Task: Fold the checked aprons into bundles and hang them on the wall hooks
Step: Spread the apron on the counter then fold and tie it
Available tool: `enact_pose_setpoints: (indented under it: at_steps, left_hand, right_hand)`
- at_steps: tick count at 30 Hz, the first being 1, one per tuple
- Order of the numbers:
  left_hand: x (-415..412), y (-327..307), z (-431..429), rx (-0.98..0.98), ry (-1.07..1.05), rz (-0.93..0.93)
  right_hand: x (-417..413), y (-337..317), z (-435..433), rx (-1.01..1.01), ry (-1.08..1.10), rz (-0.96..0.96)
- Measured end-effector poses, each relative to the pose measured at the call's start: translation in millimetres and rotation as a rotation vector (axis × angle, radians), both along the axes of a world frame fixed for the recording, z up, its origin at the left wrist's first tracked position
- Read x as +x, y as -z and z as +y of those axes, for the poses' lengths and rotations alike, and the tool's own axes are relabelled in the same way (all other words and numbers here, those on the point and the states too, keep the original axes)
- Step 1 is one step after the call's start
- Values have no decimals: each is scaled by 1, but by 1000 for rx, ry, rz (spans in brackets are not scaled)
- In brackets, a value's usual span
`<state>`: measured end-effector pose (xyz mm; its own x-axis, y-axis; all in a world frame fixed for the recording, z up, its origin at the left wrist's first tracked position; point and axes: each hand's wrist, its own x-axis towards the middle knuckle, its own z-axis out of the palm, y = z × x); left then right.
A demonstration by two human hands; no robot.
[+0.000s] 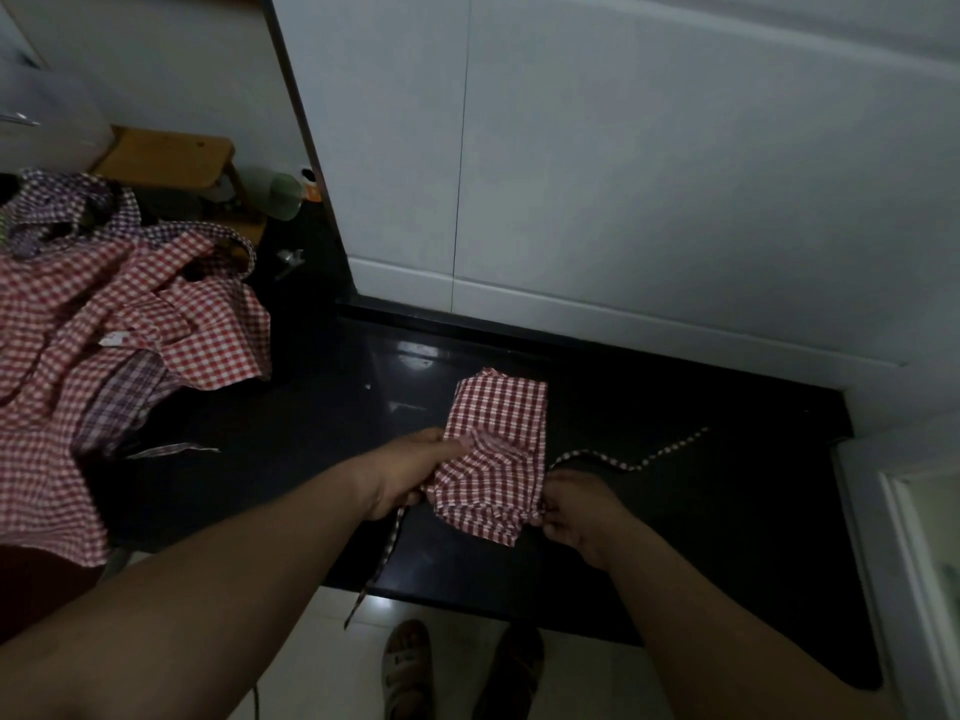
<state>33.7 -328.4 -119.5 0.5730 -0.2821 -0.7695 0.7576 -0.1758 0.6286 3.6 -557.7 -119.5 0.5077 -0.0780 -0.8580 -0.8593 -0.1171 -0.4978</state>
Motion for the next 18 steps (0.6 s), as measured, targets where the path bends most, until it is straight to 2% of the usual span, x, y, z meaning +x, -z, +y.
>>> enact_pose_setpoints:
  at_steps: [3,5,8,12,15,18]
  left_hand:
    - [4,-4,0,7,183,-54]
    - [5,-3,0,18,233,-82]
    - [5,6,2,9,147,-100]
    - [5,8,4,-100,49,-54]
    - [9,4,5,-110,75,-81]
    - [15,-4,6,-121,174,-101]
  right_hand:
    - [1,3,0,-47,-14,-33]
    - [2,6,-1,-77,-9,-64]
    - [4,7,-3,-94,-9,-103]
    - [5,-1,-7,-95,-72,-75]
    - [13,-7,-11,-126,-130,-26]
    - [24,-11,-14,-113,-96,21]
